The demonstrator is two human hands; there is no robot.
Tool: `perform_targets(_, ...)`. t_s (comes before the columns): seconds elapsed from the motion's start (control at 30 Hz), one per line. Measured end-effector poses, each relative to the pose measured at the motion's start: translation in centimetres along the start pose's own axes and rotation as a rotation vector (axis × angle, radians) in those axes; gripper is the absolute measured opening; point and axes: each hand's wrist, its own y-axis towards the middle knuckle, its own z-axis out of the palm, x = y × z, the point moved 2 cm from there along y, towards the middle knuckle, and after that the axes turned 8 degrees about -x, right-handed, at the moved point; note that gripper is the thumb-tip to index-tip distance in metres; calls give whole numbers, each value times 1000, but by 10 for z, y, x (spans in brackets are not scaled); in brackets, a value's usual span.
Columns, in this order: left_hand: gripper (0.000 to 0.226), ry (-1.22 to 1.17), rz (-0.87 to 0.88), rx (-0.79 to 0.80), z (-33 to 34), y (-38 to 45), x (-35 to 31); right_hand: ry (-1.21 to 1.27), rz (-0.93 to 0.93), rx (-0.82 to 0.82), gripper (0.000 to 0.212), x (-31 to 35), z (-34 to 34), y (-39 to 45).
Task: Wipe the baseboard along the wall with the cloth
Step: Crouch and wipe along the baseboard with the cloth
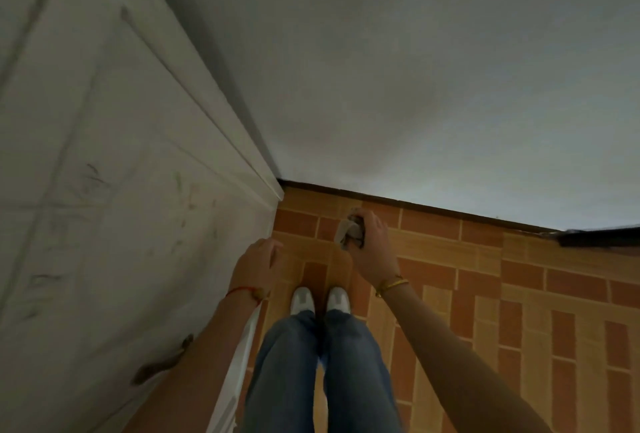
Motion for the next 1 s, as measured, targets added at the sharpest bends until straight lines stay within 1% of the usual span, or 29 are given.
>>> perform_targets(0.1, 25, 24, -19, 30, 60, 44, 42, -43, -85, -10, 45, -54, 51, 33)
perform_targets(0.17, 26, 53, -20, 24, 99, 75, 73, -67, -102, -1, 44, -94, 86, 55)
perform_targets(0.33, 25, 175, 50, -12, 192, 151, 148, -139, -129, 12, 41, -187, 174, 104)
perform_targets(0.5, 41, 181, 138, -113, 276, 211, 219, -209, -241, 66, 40, -263, 264, 153)
perform_targets(0.63, 48, 224, 200, -166, 333, 253, 263, -258, -346, 95, 35, -305, 326, 189)
perform_targets(0.7, 47, 251, 221, -200, 352, 269, 279, -256, -397, 89, 33, -317, 354, 204)
perform_targets(0.83, 50, 272, 212, -259, 376, 291, 301, -240, -503, 19, 36, -323, 396, 233)
perform_targets(0.9, 51, 273, 198, -291, 383, 295, 305, -138, -470, -83, 37, -318, 407, 244)
perform_targets(0.93, 51, 279, 191, -309, 387, 297, 307, -34, -390, -158, 36, -315, 413, 248)
perform_targets(1.0, 52, 289, 181, -362, 393, 298, 309, 206, -143, -328, 38, -307, 423, 254)
